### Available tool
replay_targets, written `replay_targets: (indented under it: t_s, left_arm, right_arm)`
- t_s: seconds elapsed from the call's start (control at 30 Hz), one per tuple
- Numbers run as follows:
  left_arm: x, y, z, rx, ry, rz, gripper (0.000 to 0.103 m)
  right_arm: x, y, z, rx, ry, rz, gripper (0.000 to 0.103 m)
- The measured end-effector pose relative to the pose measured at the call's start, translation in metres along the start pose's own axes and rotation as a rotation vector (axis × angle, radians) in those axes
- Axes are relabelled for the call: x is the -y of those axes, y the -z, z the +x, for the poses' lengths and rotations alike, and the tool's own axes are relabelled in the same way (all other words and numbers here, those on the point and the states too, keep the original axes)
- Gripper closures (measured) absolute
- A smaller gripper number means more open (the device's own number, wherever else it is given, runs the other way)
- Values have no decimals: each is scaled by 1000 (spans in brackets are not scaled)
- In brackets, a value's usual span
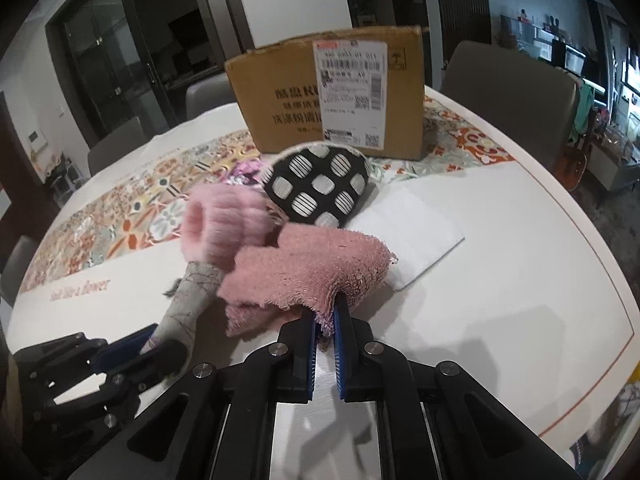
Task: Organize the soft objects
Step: 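Grasp the pink towel with the right tool while the left tool grasps the grey floral pouch, then carry the pink towel and grey pouch over the cardboard box with both tools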
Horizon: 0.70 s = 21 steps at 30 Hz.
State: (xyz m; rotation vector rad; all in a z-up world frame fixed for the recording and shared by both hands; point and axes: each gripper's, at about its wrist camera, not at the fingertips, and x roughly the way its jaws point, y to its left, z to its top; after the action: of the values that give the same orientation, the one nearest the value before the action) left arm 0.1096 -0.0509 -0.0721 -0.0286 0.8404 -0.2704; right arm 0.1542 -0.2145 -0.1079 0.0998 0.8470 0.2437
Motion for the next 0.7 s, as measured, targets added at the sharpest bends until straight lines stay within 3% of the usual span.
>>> replay_targets:
  t_s: [0.7]
  left_arm:
    - [-5, -24, -74, 209, 1, -23, 89]
  right_arm:
    - [-30, -6, -69, 178, -21, -5, 94]
